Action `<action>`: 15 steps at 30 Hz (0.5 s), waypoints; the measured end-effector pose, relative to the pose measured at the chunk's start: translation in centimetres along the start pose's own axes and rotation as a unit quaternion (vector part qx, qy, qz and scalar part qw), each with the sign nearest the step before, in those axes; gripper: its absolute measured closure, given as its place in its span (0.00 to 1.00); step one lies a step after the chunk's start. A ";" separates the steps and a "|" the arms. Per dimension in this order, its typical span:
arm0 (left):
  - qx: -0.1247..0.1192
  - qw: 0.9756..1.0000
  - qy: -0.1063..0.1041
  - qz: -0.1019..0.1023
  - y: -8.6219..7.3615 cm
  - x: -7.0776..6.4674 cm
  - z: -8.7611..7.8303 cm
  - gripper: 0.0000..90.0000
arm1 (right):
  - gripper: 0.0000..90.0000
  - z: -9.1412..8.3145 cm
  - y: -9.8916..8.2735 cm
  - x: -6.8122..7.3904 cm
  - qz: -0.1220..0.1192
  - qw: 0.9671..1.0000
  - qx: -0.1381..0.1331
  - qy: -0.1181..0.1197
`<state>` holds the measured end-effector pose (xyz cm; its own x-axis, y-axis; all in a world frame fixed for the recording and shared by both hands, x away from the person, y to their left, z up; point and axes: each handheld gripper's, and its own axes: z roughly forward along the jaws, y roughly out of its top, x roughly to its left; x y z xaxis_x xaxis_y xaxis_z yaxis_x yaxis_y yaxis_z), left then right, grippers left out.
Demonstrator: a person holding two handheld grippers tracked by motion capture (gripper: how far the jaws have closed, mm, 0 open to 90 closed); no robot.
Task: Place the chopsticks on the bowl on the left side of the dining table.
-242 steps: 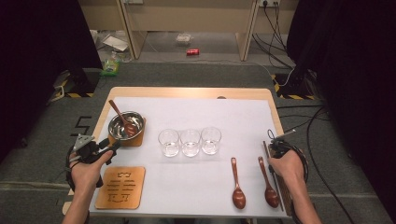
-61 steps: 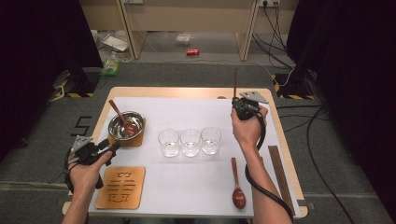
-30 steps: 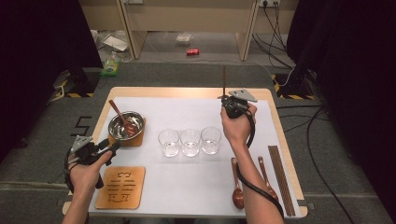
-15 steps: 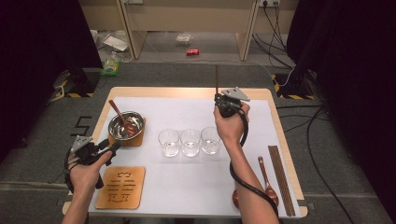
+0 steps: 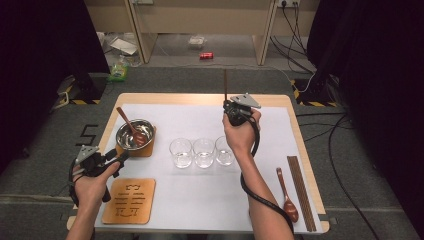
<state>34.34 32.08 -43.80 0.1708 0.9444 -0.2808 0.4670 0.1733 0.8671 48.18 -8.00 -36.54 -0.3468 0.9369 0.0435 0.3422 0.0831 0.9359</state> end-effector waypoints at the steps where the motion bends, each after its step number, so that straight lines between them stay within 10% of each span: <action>1: 0.000 1.000 0.000 0.001 0.0 0.0 0.0 0.49 | 0.94 0.0 0.0 0.2 0.000 1.000 0.000 0.002; 15: 0.000 1.000 -0.001 0.001 0.0 0.0 0.0 0.49 | 0.94 0.4 -0.1 1.5 -0.002 1.000 -0.004 0.015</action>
<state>34.36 32.05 -43.80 0.1737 0.9442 -0.2797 0.4669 0.1711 0.8676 47.99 -6.45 -36.75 -0.3740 0.9261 0.0505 0.3346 0.0839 0.9386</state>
